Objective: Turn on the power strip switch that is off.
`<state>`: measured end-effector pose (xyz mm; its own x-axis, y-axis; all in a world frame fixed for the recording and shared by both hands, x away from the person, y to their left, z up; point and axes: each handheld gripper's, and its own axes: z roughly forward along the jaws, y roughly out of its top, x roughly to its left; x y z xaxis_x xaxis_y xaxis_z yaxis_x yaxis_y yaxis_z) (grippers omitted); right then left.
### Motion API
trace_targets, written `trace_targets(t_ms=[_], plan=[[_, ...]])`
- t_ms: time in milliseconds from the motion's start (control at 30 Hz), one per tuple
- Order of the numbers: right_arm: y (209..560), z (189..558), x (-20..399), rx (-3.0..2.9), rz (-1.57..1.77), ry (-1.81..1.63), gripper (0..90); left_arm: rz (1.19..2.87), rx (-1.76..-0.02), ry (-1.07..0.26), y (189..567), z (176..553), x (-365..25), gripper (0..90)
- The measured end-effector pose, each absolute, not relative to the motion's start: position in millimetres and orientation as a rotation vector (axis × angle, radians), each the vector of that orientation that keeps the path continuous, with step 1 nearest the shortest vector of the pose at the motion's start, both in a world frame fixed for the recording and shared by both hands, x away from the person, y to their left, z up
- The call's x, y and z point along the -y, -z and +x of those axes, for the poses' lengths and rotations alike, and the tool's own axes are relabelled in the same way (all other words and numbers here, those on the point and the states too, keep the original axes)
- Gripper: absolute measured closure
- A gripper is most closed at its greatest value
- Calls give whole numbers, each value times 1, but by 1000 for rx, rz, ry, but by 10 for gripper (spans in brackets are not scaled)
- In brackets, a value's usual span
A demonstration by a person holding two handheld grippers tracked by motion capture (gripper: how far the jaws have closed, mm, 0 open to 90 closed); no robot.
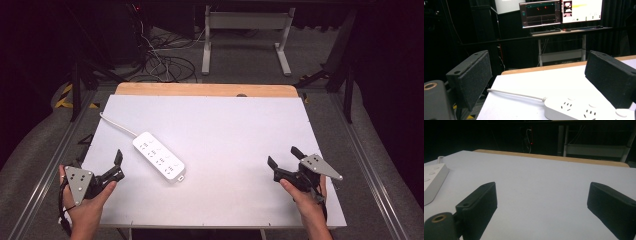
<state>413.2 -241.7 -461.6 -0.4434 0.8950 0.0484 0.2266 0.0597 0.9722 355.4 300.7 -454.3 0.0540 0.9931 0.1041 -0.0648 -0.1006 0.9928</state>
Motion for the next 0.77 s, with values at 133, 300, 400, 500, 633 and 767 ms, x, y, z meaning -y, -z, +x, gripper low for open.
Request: trace_targets(t_ms=[133, 300, 400, 500, 633, 767], plan=[[462, 413, 241, -1737, 1126, -1422, 96, 1264, -1071, -1270, 454, 356, -301, 76], [462, 413, 242, -1737, 1128, -1422, 96, 1267, -1070, -1271, 455, 356, -301, 76], [462, 413, 241, -1734, 1133, -1423, 96, 1263, -1072, -1270, 454, 356, -301, 76], [462, 413, 241, -1737, 1129, -1422, 97, 1267, -1071, -1269, 455, 356, -301, 77], [462, 413, 242, -1736, 1130, -1420, 97, 1269, -1069, -1273, 455, 356, -301, 78], [462, 414, 242, -1738, 1127, -1420, 96, 1271, -1073, -1270, 455, 357, -301, 77]])
